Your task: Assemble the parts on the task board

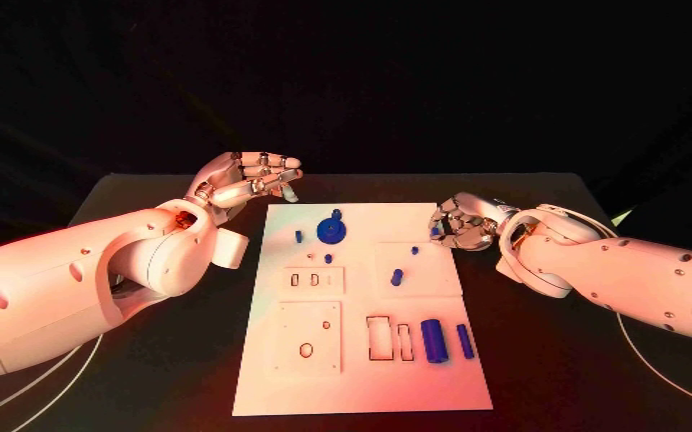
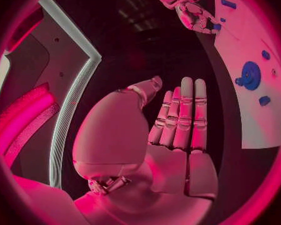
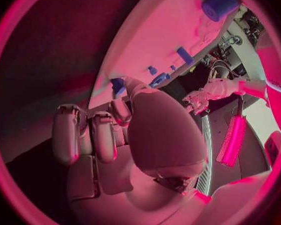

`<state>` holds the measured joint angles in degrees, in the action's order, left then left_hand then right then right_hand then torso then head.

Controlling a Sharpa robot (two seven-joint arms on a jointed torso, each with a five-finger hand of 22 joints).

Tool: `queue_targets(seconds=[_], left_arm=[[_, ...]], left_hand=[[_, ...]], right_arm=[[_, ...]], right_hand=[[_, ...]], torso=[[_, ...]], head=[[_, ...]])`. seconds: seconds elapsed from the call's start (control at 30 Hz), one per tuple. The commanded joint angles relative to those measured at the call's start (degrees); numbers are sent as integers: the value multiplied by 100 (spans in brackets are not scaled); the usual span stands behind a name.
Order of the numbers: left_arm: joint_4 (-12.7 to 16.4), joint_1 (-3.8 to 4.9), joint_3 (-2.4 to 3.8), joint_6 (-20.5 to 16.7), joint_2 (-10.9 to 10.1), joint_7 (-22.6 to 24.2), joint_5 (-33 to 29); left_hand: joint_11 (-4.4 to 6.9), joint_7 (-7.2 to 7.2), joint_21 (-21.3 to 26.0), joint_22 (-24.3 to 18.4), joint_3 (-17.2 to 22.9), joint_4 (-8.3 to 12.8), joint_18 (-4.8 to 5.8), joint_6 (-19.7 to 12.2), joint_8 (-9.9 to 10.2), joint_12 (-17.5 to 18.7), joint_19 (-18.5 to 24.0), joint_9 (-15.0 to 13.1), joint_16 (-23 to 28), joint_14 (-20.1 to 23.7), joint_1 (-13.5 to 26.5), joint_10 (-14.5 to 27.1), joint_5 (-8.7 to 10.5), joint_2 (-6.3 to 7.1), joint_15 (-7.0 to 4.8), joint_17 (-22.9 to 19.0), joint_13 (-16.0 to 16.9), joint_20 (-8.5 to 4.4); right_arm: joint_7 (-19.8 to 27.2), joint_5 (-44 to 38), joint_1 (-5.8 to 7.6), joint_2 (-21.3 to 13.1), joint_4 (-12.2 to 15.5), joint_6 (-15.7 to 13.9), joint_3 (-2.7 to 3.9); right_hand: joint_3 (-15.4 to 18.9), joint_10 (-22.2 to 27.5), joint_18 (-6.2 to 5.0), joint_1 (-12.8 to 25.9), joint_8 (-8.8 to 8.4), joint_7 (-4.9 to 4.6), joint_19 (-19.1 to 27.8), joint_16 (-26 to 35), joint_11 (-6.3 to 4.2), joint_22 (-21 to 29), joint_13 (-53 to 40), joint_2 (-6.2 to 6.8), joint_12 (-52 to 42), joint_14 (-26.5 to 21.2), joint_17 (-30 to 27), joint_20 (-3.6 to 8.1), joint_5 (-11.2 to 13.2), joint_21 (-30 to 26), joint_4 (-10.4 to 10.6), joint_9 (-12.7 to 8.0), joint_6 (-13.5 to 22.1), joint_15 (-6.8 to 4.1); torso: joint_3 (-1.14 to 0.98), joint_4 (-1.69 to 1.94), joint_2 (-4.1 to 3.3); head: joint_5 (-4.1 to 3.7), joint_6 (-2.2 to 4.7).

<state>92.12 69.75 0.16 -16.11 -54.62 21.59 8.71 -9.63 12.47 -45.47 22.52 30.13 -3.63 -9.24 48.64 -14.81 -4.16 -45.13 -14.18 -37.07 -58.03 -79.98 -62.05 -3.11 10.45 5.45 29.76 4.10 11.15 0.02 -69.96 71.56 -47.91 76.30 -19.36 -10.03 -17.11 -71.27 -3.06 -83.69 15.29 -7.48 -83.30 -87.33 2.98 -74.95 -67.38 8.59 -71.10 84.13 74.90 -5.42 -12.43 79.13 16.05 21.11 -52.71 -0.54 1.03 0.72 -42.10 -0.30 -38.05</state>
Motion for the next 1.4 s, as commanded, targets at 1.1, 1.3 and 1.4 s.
queue_targets(seconds=[1.1,1.3,1.4], left_arm=[[-6,2,2,123,29,7,5],[-9,2,1,118,43,7,1],[-12,2,-1,118,58,6,-8]], left_hand=[[-2,122,-58,21,16,14,-102,-37,31,31,66,-11,-35,56,4,64,-4,-64,8,7,0,0],[-2,122,-58,21,16,14,-102,-37,31,31,66,-11,-35,56,4,64,-4,-64,8,7,0,0],[-2,122,-58,21,16,14,-102,-37,31,31,66,-11,-35,56,4,64,-4,-64,8,7,0,0]], right_arm=[[-383,-251,241,68,564,-498,22],[-736,-380,322,201,944,-454,30],[-952,-486,339,360,1140,-394,31]], right_hand=[[-413,-330,110,186,231,33,-199,-13,-42,-1058,-204,-260,-173,466,1000,51,-3,275,-49,56,-228,-78],[-421,-336,112,188,234,36,-205,-11,-44,-1064,-207,-263,-175,465,997,52,-5,286,-52,57,-230,-79],[-437,-332,110,187,240,41,-202,-5,-49,-1061,-196,-264,-162,462,985,54,-12,279,-63,59,-231,-82]], torso=[[16,-9,23],[25,-1,37],[30,5,42]], head=[[2,-1],[43,-16],[68,-23]])
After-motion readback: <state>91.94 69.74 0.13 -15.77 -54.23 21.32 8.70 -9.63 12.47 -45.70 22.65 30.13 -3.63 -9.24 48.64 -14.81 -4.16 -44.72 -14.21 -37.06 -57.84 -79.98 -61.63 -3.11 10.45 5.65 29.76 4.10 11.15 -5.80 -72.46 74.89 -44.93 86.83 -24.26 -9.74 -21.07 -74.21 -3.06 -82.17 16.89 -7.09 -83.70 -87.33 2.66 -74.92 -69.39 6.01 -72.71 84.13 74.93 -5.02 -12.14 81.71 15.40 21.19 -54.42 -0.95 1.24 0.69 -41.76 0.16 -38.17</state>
